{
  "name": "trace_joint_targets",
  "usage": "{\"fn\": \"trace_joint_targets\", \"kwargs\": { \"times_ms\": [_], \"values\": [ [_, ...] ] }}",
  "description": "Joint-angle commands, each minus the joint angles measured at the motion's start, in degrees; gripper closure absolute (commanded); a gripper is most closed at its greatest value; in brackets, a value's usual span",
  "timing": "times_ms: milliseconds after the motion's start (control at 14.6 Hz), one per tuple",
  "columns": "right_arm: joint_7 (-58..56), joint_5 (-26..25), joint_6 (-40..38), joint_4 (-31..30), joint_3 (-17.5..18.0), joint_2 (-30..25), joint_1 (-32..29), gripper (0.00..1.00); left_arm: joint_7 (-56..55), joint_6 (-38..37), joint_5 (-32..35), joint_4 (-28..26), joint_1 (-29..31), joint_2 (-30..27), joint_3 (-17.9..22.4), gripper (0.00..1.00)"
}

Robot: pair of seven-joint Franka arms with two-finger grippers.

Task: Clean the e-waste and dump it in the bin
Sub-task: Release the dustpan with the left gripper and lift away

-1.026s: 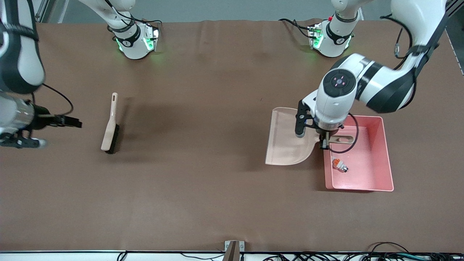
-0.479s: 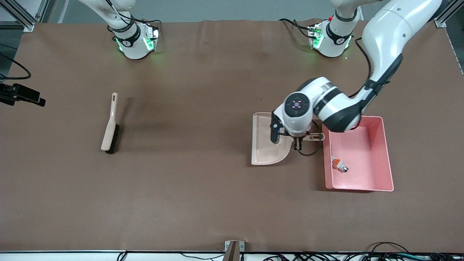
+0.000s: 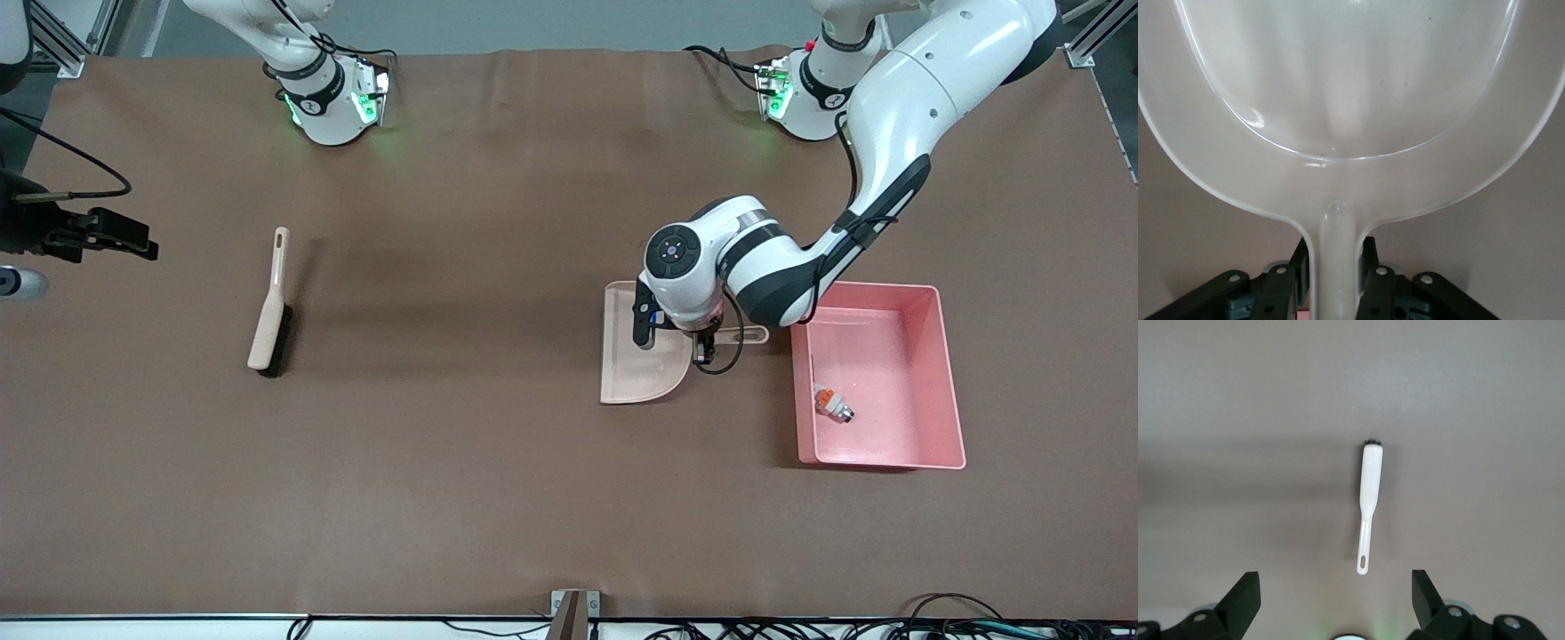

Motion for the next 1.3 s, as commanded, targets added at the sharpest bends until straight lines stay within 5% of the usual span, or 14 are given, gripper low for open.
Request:
{"fn": "trace_joint_targets", "kwargs": {
  "times_ms": [0, 137, 547, 752, 821, 1231],
  "values": [
    [0.4, -0.9, 3.3, -5.5, -1.8, -3.7, 0.4, 0.00, -2.6, 0.8, 1.3, 1.1, -2.4, 0.5, 1.7, 0.99],
    [-0.1, -0.2, 9.3, -12.9, -0.8, -7.6, -2.2, 0.00, -2.6, 2.3, 1.5, 0.9, -2.4, 0.6, 2.1, 0.99],
    [0.3, -0.2, 8.1, -12.7, -0.7, -7.7, -1.8, 0.00, -3.0, 2.8, 1.6, 1.4, -6.6, 0.9, 6.0, 0.80],
    [0.4, -0.2, 8.2, -12.6, -0.7, -7.7, -1.4, 0.00, -3.3, 2.8, 1.5, 1.5, -6.6, 0.7, 6.3, 0.39],
    [0.4, -0.2, 8.3, -12.6, -0.6, -7.6, -0.9, 0.00, -3.9, 2.8, 1.4, 1.5, -6.4, 0.5, 6.3, 0.00],
    [0.4, 0.0, 7.6, -12.8, -0.7, -7.7, -0.7, 0.00, -15.0, 0.0, -1.9, 4.8, -6.1, -1.6, 5.7, 0.00]
  ]
}}
